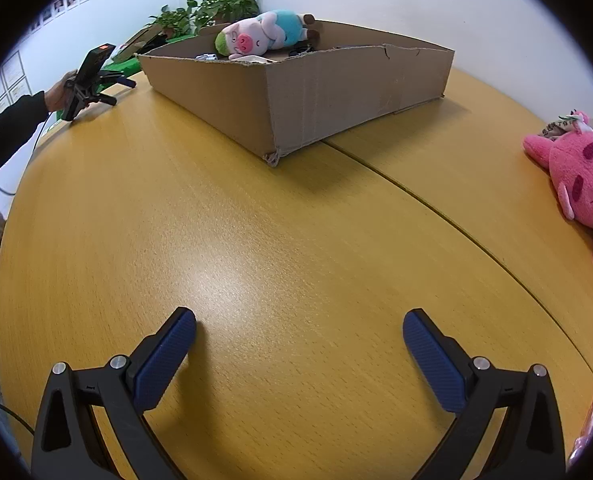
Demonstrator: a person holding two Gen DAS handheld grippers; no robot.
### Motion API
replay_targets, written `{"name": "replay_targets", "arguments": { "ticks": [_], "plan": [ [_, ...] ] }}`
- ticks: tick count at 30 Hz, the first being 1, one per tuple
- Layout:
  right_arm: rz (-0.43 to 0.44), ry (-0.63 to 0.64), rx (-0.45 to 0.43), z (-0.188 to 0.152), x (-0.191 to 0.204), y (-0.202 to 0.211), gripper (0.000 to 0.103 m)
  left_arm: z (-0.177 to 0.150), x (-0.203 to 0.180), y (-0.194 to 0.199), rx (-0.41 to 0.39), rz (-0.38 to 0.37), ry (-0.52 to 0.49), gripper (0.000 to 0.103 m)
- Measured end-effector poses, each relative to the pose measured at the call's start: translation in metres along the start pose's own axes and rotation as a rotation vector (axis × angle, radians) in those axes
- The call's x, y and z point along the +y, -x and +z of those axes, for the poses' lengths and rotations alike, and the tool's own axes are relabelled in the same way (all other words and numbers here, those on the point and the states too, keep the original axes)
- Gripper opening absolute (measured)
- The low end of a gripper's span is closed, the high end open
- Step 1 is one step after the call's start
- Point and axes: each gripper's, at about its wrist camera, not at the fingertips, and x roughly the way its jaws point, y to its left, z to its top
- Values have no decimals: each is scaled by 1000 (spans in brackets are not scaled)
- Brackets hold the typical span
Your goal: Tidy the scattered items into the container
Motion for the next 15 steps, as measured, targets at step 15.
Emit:
{"name": "replay_targets", "arguments": {
  "ticks": [15],
  "plan": [
    [-3, 3, -2, -1, -1, 0, 103, 3, 1, 1, 1, 1, 3, 103]
  ]
}}
